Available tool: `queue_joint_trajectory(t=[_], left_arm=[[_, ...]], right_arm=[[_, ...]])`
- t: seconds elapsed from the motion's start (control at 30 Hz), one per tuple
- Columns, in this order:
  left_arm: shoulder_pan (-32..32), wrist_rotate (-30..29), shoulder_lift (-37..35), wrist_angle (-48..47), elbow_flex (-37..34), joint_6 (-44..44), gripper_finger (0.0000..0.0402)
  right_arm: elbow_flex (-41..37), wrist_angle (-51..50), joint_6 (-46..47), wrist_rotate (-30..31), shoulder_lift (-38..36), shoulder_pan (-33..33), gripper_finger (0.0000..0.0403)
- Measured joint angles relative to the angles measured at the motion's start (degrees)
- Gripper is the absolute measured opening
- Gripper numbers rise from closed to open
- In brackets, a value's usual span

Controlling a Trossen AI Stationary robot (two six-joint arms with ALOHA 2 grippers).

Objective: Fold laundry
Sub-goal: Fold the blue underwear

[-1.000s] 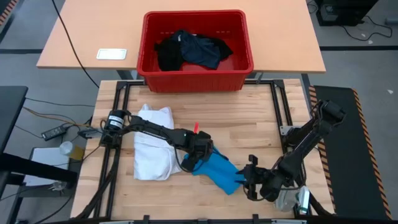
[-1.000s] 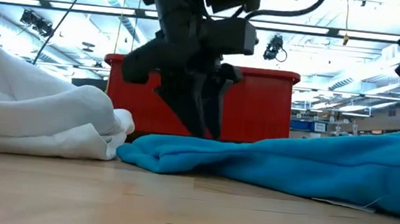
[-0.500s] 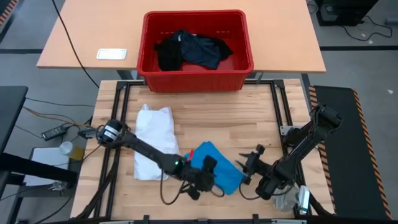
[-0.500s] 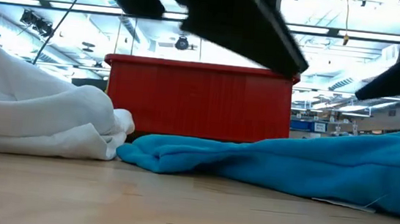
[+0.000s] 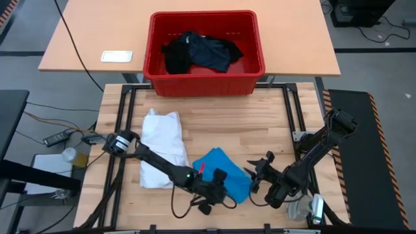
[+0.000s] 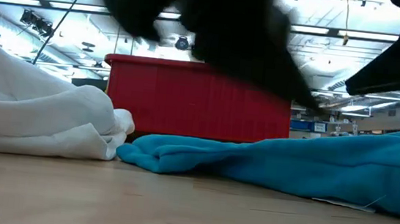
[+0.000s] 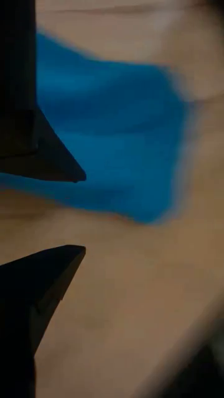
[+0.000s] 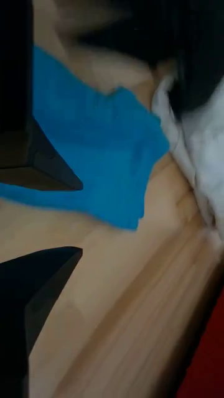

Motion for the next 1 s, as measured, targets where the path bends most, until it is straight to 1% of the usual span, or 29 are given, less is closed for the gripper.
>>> queue_joint_trajectory(t=[0.1,0.17,0.27,0.33,0.43,0.53,0.67,0.8,0.9,1.0], left_arm=[[-0.29,-3.78,-1.52,-11.54,-0.04,-4.44,0.0182],[-0.39,-3.85,-2.48,-17.89,-0.04,-7.66,0.0182],[-0.98,-3.35,-2.72,-23.61,-0.03,-9.49,0.0182],[-1.42,-2.27,-2.72,-24.08,-0.13,-9.8,0.0182],[-1.99,0.36,-2.72,-22.65,-0.04,-7.52,0.0182],[-2.24,4.25,-2.72,-21.51,-0.02,-5.79,0.0182],[-0.57,4.38,-2.72,-26.12,-0.02,-5.95,0.0182],[2.88,4.2,-2.72,-31.33,-0.02,-8.98,0.0182],[5.8,4.25,-2.72,-32.95,-0.02,-11.44,0.0182],[9.09,3.63,-2.48,-32.36,-0.52,-10.83,0.0182]], right_arm=[[0.0,5.58,-5.42,-0.18,0.0,0.51,0.0162],[0.02,8.74,-9.42,0.2,0.0,0.11,0.0162],[0.0,11.18,-12.79,0.37,0.0,-1.21,0.0162],[0.0,11.23,-13.12,-0.36,0.0,-1.89,0.0162],[0.0,11.17,-13.99,-1.4,0.0,-2.72,0.0162],[0.0,11.24,-14.7,-1.24,0.0,-3.08,0.0162],[0.0,11.5,-15.78,-1.01,0.0,-3.05,0.0162],[0.0,11.69,-15.85,-1.0,0.0,-3.05,0.0162],[0.0,11.69,-15.88,-0.79,0.0,-3.05,0.0162],[0.0,11.73,-16.07,-0.79,0.0,-3.05,0.0162]])
